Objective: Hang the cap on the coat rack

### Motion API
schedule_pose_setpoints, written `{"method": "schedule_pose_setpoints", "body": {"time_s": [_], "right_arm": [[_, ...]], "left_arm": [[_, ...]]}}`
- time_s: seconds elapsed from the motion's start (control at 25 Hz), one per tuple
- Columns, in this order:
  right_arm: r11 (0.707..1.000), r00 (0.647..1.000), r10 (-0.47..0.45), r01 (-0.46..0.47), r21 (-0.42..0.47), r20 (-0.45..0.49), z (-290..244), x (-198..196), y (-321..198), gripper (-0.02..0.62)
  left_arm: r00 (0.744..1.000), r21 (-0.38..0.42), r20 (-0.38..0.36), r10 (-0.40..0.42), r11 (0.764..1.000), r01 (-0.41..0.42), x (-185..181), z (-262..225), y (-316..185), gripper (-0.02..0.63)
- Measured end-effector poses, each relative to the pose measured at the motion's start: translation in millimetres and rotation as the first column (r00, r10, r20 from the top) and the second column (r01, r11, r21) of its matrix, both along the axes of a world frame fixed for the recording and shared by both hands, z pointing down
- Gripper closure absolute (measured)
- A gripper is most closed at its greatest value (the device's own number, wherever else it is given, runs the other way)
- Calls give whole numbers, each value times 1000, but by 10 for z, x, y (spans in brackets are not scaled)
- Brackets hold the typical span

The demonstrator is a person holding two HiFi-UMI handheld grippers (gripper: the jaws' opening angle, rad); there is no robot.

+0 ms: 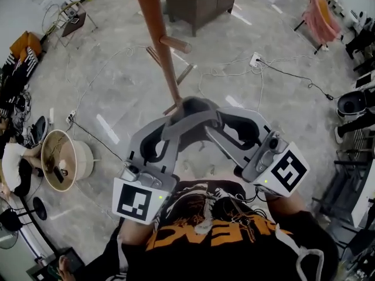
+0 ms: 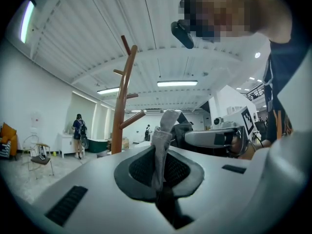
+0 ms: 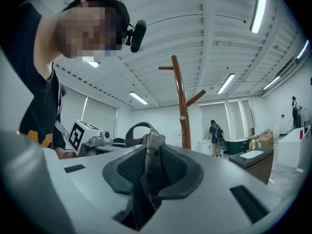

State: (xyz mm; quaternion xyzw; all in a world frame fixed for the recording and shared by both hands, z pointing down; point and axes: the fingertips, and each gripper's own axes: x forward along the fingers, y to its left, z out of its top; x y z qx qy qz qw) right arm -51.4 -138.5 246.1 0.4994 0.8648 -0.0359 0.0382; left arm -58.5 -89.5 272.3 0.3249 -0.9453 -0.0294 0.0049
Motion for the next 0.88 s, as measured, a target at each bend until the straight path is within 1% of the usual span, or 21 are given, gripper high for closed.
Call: {"method": "schedule_pose_setpoints", "body": {"time_s": [0.2,0.32,0.4,0.52,0.6,0.68,0.76,0.88], "right_arm": [[999,1000,-12,13,30,-12,15,-68,180,503],[999,999,-40,41,33,-25,-53,-172,195,503],[997,997,-72,73,33,-22,-86,-249,157,503],[990,990,-142,142,14,-11,-99,-352,101,503],[979,979,-205,205,-12,-3,-123,-405,34,503],[966,966,-258,257,-26,-8,-141,-486,-70,503],[957,957,-290,290,-19,-23,-131,-577,-174,503],[936,936,-351,351,-8,-15,-120,-676,-291,503]], "left_arm": [[1000,24,-3,-1,1000,1,-120,28,165,577],[1000,38,-4,-28,999,28,-225,-77,174,577],[998,27,-11,-54,998,54,-269,-101,142,577],[992,8,-11,-122,993,122,-347,-110,116,577],[985,-1,0,-174,985,174,-410,-125,63,577],[974,-6,4,-228,974,228,-482,-133,-22,577],[960,0,-1,-280,960,280,-536,-141,-98,577],[942,-1,3,-334,942,334,-583,-132,-175,577]]}}
